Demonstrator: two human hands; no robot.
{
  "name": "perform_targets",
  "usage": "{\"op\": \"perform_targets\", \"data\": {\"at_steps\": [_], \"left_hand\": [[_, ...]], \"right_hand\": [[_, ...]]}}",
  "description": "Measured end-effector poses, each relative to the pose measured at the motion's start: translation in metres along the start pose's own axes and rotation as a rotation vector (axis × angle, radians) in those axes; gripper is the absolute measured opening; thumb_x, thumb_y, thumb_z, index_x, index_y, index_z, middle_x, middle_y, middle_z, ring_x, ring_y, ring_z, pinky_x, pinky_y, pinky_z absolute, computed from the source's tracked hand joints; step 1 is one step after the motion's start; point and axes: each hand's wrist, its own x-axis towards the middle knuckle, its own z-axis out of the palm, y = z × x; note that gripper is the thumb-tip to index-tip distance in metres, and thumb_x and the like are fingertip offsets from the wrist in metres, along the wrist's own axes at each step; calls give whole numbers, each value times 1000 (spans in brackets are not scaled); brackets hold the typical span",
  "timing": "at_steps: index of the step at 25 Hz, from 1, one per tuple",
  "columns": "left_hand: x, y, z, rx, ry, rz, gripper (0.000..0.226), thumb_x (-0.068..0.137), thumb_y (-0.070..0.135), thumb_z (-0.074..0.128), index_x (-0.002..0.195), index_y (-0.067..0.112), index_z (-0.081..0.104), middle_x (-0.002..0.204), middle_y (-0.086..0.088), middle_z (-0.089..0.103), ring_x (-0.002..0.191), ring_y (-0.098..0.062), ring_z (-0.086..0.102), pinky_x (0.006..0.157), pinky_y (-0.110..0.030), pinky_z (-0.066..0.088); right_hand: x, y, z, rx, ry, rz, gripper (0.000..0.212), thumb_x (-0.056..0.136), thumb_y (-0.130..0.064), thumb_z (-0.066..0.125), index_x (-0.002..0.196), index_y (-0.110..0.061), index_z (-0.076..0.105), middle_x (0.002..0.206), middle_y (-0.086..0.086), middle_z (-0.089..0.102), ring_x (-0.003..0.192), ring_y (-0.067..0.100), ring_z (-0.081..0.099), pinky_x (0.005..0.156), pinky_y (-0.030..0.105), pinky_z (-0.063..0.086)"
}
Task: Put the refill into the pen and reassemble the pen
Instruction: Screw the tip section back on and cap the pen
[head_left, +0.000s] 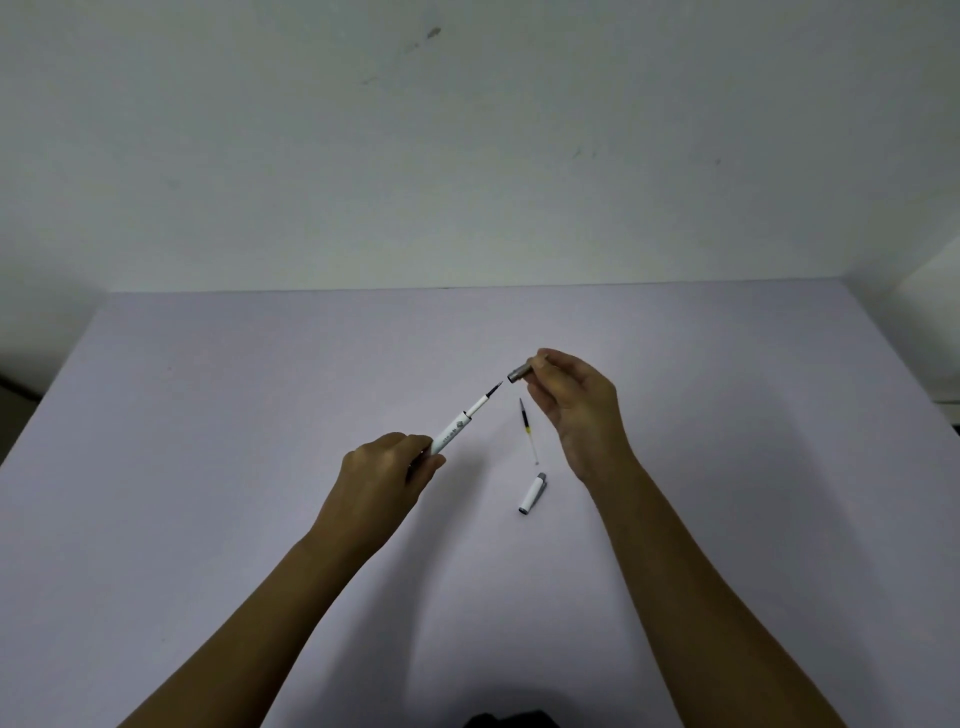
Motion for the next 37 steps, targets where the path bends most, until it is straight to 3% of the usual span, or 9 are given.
{"op": "perform_targets", "data": {"at_steps": [10, 16, 20, 26, 30, 34, 37], "left_hand": [[0, 2, 1, 9, -18, 6, 12, 83, 14, 68, 77, 4, 66, 61, -11, 63, 52, -29, 55, 48, -31, 37], [0, 1, 1, 24, -23, 5, 12, 82, 15, 68, 75, 5, 66, 59, -10, 62, 51, -28, 55, 47, -33, 39], [0, 1, -1, 29, -33, 23, 10, 82, 14, 69, 77, 6, 67, 59, -9, 61, 50, -28, 54, 47, -31, 37], [0, -5, -9, 49, -45, 61, 7, 83, 16, 68, 80, 9, 69, 58, -8, 58, 49, -26, 51, 46, -29, 33], [1, -7, -13, 50, -77, 79, 10, 86, 21, 64, 82, 12, 67, 59, -4, 53, 53, -25, 51, 48, -28, 32], [5, -7, -19, 26, -76, 124, 10, 86, 22, 63, 87, 14, 68, 63, -5, 56, 55, -24, 52, 49, -30, 37], [7, -8, -27, 6, -48, 135, 6, 85, 20, 66, 88, 15, 69, 65, -4, 57, 55, -23, 52, 49, -29, 39]], "right_hand": [[-8, 1, 4, -24, -19, -3, 11, 85, -5, 64, 87, -15, 67, 72, -6, 75, 76, 5, 71, 68, 14, 55], [-10, 3, 1, -75, -40, -19, 11, 84, -6, 66, 86, -17, 68, 84, 2, 73, 81, 9, 71, 70, 15, 55], [-11, 7, 0, -162, -55, -31, 11, 82, -9, 68, 82, -19, 68, 77, -4, 74, 78, 11, 69, 69, 17, 55], [-16, 10, -7, -296, -158, -38, 9, 81, -14, 71, 82, -23, 68, 85, 4, 71, 78, 8, 69, 74, 21, 55], [-21, 11, -9, -339, -210, -56, 16, 82, -12, 68, 87, -26, 68, 88, 0, 73, 84, 10, 69, 81, 25, 57], [-26, 11, -8, -456, -304, -87, 14, 83, -11, 67, 87, -24, 70, 91, -7, 73, 84, 9, 70, 76, 21, 55], [-30, 8, -8, -632, -286, -182, 11, 82, -15, 68, 84, -26, 70, 83, -8, 75, 80, 22, 71, 70, 25, 52]]}}
